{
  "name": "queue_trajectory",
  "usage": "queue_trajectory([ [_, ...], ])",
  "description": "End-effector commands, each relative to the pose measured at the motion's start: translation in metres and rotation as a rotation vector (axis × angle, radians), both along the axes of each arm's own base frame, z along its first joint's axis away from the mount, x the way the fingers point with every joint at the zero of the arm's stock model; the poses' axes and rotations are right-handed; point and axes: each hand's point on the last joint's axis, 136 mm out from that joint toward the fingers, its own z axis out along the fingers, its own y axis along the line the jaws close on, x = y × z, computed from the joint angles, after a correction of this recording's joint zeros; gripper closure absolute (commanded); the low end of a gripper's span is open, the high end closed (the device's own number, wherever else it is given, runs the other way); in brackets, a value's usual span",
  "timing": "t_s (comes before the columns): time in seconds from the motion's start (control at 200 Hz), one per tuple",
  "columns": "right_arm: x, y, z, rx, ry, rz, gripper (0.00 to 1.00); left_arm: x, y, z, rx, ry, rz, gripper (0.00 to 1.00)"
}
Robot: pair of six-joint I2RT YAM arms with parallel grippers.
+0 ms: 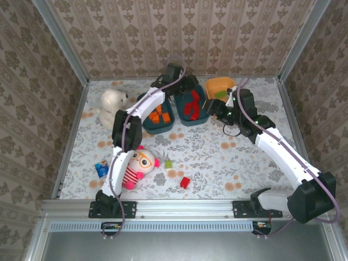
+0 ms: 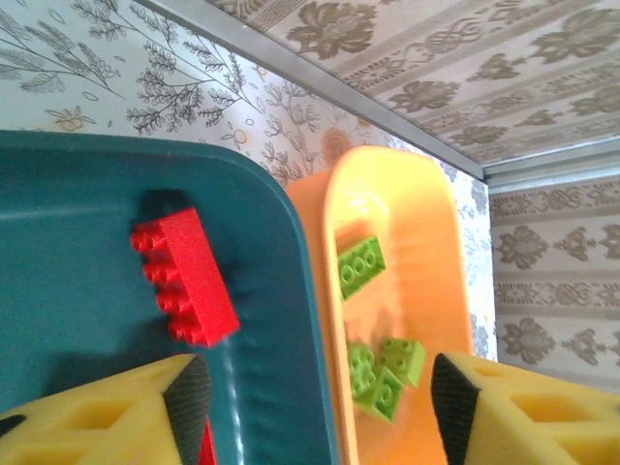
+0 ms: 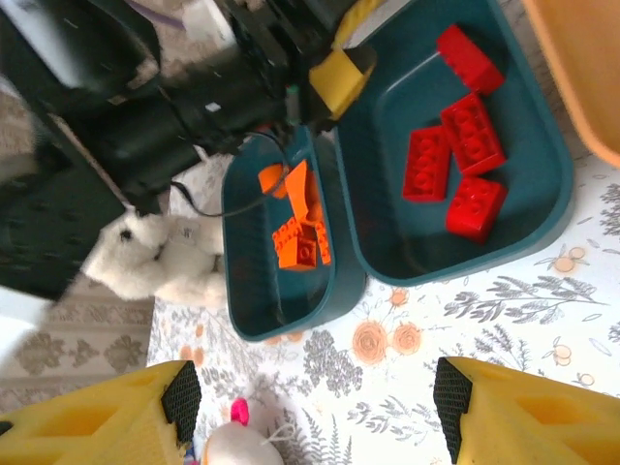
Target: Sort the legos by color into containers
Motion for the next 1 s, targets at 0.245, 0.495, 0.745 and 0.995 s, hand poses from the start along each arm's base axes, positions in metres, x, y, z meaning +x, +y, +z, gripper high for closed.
queue_trajectory([
  [0.245,-0.04,0.092,-0.056,-0.293,0.065,0.308,0.31,-0.122,0.139,0.071,0.237,-0.014,0.17,0.28],
  [0.495,-0.089,0.145,-0.129,-0.497,0.37,0.435,0.37,-0.247,0.209,0.049,0.358,0.011,0.09,0.28],
  [0.745,-0.122,0.158,-0.185,-0.611,0.593,0.407,0.39,-0.341,0.251,0.027,0.366,0.058,0.008,0.29],
  [0.995,-0.131,0.167,-0.211,-0.634,0.669,0.375,0.4,-0.368,0.263,0.029,0.316,0.046,0.016,0.3],
])
